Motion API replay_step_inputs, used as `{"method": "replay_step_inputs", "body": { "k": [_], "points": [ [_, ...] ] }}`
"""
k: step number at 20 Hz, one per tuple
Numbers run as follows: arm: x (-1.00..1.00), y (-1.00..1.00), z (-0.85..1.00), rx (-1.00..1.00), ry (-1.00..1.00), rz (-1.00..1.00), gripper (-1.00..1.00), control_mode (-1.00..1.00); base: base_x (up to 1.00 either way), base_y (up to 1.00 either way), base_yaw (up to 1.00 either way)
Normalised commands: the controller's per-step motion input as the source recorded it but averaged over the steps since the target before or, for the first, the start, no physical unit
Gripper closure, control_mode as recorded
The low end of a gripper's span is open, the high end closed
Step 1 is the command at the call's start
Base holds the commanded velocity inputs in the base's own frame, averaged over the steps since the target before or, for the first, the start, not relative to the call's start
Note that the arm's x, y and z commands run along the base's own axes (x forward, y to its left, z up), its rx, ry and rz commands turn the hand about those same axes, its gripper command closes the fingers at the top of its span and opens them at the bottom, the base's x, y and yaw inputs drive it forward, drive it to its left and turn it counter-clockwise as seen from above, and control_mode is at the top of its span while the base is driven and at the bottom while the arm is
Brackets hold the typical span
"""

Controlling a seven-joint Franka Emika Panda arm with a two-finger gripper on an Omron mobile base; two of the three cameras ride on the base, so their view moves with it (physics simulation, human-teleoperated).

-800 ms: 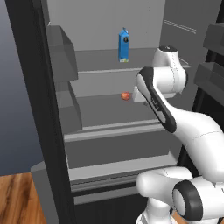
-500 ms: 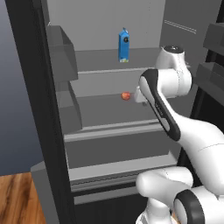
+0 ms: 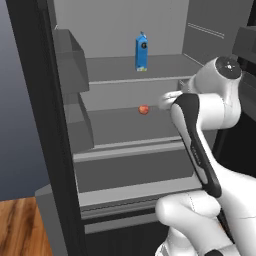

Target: Take out the milk from the fridge and place it on the tray on the counter. Then take the sugar cube near the tray and place it in the tray.

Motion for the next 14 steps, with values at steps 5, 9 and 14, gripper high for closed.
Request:
{"method": "replay_step_inputs", "body": {
  "k": [5, 9, 14],
  "points": [
    [-0.01, 0.30, 0.49, -0.07, -0.28, 0.00, -1.00, -1.00, 0.00, 0.00, 0.00],
    [0.00, 0.07, 0.49, 0.00, -0.29, 0.00, -1.00, -1.00, 0.00, 0.00, 0.00],
    [0.01, 0.01, 0.54, 0.00, -0.26, 0.00, -1.00, -1.00, 0.00, 0.00, 0.00]
  ]
}}
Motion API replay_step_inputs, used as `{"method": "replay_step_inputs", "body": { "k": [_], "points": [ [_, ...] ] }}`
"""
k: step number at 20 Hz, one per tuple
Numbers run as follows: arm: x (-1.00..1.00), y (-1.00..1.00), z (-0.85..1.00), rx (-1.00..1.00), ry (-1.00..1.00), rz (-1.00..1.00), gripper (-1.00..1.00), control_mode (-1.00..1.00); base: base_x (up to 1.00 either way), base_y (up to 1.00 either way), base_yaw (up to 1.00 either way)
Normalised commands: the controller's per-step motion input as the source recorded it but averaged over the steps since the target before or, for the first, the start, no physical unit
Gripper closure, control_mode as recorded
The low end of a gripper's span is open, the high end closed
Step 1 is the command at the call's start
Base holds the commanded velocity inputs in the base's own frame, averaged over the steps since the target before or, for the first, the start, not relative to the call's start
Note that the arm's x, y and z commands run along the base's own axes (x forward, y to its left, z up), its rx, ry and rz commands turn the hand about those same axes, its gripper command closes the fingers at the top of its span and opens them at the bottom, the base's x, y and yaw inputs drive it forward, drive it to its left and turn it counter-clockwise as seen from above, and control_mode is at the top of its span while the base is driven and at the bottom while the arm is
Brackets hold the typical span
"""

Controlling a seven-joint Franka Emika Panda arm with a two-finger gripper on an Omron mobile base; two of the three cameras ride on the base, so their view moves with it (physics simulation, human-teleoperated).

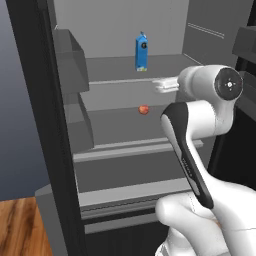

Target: Take out the milk from the fridge and place it on the tray on the counter. Then take the sugar cube near the tray and place it in the tray.

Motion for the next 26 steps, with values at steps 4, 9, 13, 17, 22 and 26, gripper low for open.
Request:
{"method": "replay_step_inputs", "body": {
  "k": [4, 9, 13, 17, 22, 26],
  "points": [
    [0.02, 0.00, 0.36, 0.00, -0.24, 0.03, -1.00, -1.00, 0.00, 0.00, 0.00],
    [0.10, 0.01, 0.25, 0.00, -0.21, 0.01, -1.00, -1.00, 0.00, 0.00, 0.00],
    [0.31, 0.00, 0.06, 0.00, -0.09, 0.03, -1.00, -1.00, 0.00, 0.00, 0.00],
    [0.25, 0.00, 0.21, 0.00, -0.07, 0.00, -1.00, -1.00, 0.00, 0.00, 0.00],
    [0.28, 0.00, 0.15, 0.00, -0.02, 0.00, -1.00, -1.00, 0.00, 0.00, 0.00],
    [0.39, 0.00, 0.00, 0.00, 0.00, 0.00, -1.00, -1.00, 0.00, 0.00, 0.00]
  ]
}}
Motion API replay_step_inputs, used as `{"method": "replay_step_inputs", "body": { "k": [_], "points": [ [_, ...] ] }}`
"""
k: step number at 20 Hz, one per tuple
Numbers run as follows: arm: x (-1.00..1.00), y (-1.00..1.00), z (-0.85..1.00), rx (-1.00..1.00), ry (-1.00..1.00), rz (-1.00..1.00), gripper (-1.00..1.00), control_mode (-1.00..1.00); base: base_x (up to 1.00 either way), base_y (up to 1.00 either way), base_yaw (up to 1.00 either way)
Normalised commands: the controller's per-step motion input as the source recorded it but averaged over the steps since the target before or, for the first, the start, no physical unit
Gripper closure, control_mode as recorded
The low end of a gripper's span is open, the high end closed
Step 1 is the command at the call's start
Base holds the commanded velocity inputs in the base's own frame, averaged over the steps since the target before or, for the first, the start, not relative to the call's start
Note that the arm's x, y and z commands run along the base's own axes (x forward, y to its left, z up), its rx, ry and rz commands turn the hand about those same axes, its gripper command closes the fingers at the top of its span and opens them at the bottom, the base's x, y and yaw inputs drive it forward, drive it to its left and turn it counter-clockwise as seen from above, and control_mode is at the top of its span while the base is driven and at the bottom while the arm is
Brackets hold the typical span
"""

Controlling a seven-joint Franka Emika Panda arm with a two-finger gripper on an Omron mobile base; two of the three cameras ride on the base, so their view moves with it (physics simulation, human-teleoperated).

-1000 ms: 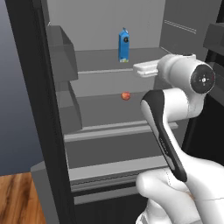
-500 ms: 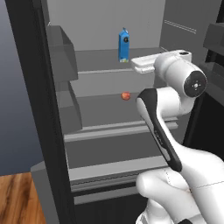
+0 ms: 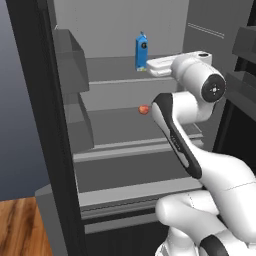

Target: Take out the milk from the fridge and place it on the tray on the counter. Then take the sugar cube near the tray and place it in the tray.

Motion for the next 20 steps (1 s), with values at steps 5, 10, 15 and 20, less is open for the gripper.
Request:
{"method": "replay_step_inputs", "body": {
  "k": [5, 10, 15, 20],
  "points": [
    [0.44, 0.00, 0.00, 0.00, 0.00, 0.00, -1.00, -1.00, 0.00, 0.00, 0.00],
    [0.33, 0.00, 0.01, 0.00, 0.00, 0.00, -1.00, -1.00, 0.00, 0.00, 0.00],
    [0.43, 0.01, 0.00, 0.00, 0.05, 0.00, -1.00, -1.00, 0.00, 0.00, 0.00],
    [0.41, 0.04, -0.06, 0.00, 0.08, 0.00, -1.00, -1.00, 0.00, 0.00, 0.00]
  ]
}}
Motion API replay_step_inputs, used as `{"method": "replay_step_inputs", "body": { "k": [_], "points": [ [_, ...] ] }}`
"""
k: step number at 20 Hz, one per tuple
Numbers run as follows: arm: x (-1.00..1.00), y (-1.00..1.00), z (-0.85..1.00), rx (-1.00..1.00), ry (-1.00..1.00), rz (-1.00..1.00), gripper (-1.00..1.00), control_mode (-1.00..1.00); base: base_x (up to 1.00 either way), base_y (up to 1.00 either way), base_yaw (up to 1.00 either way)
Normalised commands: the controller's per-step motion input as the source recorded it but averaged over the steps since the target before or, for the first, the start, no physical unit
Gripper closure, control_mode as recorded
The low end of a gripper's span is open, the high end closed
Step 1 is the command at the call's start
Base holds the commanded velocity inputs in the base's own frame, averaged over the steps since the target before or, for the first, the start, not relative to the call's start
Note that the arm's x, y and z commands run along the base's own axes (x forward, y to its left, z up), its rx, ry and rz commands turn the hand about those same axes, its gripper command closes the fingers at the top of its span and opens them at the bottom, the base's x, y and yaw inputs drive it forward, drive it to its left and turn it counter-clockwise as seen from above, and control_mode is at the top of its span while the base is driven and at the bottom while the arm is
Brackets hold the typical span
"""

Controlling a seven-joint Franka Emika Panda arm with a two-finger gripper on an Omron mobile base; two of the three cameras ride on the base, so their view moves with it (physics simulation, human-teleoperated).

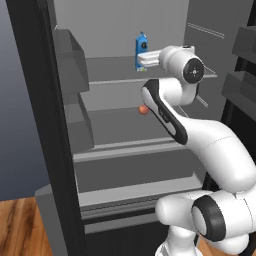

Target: Take out the milk from the fridge and place it on the tray on the counter. Then take the sugar cube near the tray and place it in the tray.

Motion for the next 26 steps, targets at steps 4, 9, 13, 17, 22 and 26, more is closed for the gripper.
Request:
{"method": "replay_step_inputs", "body": {
  "k": [4, 9, 13, 17, 22, 26],
  "points": [
    [0.33, 0.01, -0.01, 0.00, 0.01, 0.00, -1.00, -1.00, 0.00, 0.00, 0.00],
    [0.29, 0.00, 0.06, 0.00, 0.00, 0.00, -1.00, -1.00, 0.00, 0.00, 0.00],
    [0.56, 0.07, 0.00, 0.00, 0.01, 0.00, -1.00, -1.00, 0.00, 0.00, 0.00],
    [0.44, 0.02, 0.00, 0.00, 0.02, 0.00, -1.00, -1.00, 0.00, 0.00, 0.00],
    [0.45, 0.00, 0.00, 0.00, 0.00, 0.00, -1.00, -1.00, 0.00, 0.00, 0.00],
    [0.46, 0.00, 0.00, 0.00, 0.00, 0.00, -1.00, -1.00, 0.00, 0.00, 0.00]
  ]
}}
